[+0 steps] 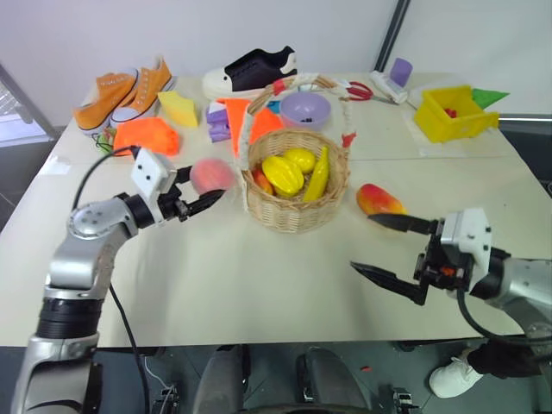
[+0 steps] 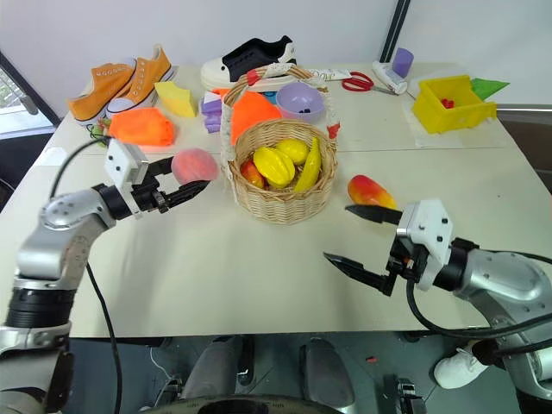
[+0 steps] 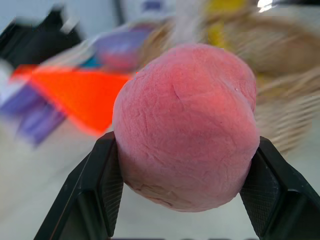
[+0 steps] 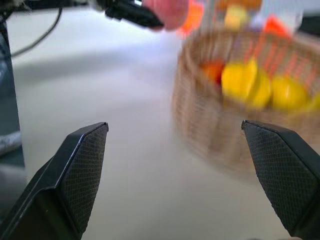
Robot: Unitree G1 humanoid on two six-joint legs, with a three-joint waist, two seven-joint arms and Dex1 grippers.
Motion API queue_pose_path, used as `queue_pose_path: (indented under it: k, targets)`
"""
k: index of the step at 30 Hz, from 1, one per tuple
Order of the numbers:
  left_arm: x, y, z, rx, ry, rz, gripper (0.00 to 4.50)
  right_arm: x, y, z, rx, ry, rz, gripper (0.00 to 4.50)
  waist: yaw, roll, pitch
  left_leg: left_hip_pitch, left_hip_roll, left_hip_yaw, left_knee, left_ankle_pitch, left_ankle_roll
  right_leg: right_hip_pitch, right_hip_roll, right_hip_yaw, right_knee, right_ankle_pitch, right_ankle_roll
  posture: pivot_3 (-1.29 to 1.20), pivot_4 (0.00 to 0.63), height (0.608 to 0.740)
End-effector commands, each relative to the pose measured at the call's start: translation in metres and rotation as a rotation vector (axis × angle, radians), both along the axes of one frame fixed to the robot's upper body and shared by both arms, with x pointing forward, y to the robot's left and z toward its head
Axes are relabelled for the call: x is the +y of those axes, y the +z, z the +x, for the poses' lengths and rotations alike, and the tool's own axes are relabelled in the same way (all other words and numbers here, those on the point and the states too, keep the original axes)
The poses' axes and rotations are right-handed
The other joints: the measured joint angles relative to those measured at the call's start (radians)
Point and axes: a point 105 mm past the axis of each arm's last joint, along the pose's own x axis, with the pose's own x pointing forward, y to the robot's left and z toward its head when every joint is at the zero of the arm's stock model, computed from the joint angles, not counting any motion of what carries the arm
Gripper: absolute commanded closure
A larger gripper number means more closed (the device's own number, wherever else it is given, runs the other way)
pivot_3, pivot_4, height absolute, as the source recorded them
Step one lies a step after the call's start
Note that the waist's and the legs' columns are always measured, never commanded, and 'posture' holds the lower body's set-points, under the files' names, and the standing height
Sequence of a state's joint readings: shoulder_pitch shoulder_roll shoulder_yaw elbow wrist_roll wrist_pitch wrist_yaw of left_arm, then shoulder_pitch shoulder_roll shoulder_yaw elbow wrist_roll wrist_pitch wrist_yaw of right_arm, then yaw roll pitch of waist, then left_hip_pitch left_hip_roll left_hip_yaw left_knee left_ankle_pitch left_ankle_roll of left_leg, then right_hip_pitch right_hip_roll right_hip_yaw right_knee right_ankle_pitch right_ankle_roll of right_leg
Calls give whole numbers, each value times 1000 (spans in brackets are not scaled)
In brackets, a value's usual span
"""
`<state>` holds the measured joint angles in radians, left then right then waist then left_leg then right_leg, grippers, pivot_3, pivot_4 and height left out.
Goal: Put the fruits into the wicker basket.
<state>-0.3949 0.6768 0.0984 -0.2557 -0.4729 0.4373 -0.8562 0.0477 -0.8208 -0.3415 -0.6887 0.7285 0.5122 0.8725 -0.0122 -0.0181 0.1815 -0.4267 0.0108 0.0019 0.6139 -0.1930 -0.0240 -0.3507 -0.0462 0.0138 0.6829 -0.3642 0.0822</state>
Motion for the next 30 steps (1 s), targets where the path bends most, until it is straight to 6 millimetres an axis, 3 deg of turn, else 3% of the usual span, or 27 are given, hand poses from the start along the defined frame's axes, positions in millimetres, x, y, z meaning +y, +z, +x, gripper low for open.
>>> queue_pose_path:
  k: [1, 4, 8, 11, 15, 19, 20, 24, 27, 30]
  targets:
    - [-39, 23, -18, -26, -136, -17, 1809, 6, 6, 0, -4, 14, -10, 0, 6, 0, 0, 0, 0, 0, 0, 0, 0, 0, 0, 0, 0, 0, 0, 0, 150, 733]
    - [-67, 34, -10, -58, -126, -23, 1809, 7, 4, 2, 4, 13, -18, 0, 19, -1, 0, -1, -1, -1, 1, 0, 0, 1, 0, 0, 0, 0, 0, 0, 150, 733]
    - [-98, 31, 20, -146, -16, 97, 1809, 10, 7, 4, -5, 3, -12, 0, 20, -1, 1, -1, -2, -1, 2, 0, 1, 0, 1, 1, 0, 1, 2, 0, 150, 733]
    - [-109, 18, 34, -160, 23, 167, 1809, 12, 8, 5, -10, -6, -12, 0, 16, -1, 1, -1, -2, -1, 2, 0, 1, 0, 2, 1, 0, 1, 2, 0, 150, 733]
    - [-121, 7, 37, -111, -10, 150, 1809, 10, 8, 6, -20, -39, -22, 0, 14, -1, 1, -1, -1, -1, 1, 0, 1, -1, 3, 1, 0, 1, 2, 0, 150, 733]
    - [-118, 23, 41, -132, 7, 69, 204, 5, 6, 12, -18, -95, -32, 0, 18, -1, 1, -1, -1, -1, 2, 0, 1, -1, 2, 1, 0, 1, 2, 0, 150, 733]
    - [-116, 30, 41, -145, 10, 38, 60, 0, 2, 18, -10, -133, -45, 0, 18, -1, 1, -1, -1, -1, 2, 0, 1, -1, 2, 1, 0, 1, 2, 0, 150, 733]
    - [-100, 43, 39, -132, 12, -53, 60, -20, -12, 39, -1, -279, -102, 0, 15, -1, 1, -1, -1, -1, 2, 0, 0, -1, 2, 1, 0, 1, 2, 0, 150, 733]
    - [-77, 53, 17, -162, -67, -144, 60, -57, -32, 75, 19, -504, -130, 0, 4, -1, 1, -1, -1, -1, 2, 0, 0, -1, 2, 1, 0, 1, 2, 0, 150, 733]
    - [-58, 37, 0, -111, -98, -88, 60, -76, -45, 93, 52, -593, -130, 0, -3, -1, 1, -1, -1, 0, 1, 1, -1, -1, 2, 1, 0, 1, 2, 0, 150, 733]
